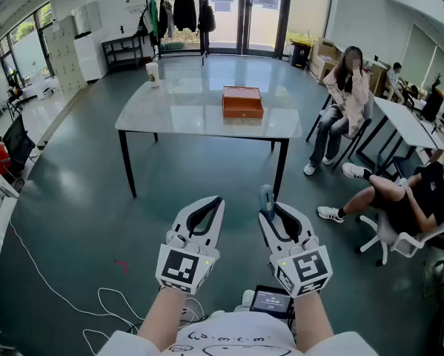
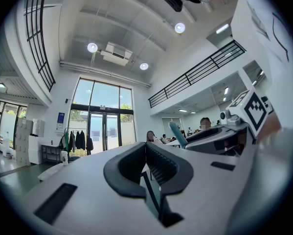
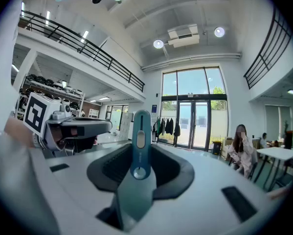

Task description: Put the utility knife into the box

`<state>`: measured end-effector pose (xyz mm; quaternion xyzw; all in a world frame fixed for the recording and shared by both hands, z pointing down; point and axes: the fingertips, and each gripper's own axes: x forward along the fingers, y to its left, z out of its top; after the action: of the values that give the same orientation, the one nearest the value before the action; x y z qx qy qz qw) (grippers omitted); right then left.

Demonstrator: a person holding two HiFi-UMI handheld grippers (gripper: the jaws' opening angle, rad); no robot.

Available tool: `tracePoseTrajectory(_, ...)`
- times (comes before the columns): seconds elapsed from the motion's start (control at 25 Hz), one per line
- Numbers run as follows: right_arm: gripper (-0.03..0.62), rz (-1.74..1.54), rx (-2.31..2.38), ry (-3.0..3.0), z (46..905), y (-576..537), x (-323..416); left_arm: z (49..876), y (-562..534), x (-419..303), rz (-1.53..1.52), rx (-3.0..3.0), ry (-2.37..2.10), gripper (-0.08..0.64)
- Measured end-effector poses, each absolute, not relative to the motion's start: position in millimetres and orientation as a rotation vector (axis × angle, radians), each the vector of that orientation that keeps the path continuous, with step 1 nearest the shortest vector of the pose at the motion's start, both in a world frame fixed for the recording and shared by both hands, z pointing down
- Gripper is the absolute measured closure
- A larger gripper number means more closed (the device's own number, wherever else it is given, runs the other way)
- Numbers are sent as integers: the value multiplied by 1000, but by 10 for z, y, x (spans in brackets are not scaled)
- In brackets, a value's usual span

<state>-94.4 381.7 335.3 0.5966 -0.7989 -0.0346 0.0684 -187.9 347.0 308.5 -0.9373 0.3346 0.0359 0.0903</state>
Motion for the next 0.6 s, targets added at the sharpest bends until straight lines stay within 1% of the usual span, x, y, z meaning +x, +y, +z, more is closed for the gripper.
tracePoseTrajectory(0.36, 462, -99, 1811, -2395, 3365, 3932, -1128, 3099, 3553, -2050, 120, -2794, 987, 545)
tracePoseTrajectory(0.6, 462, -78, 1818, -2410, 3413, 3785, -979, 3159, 3397, -1923, 124, -2791, 985, 545)
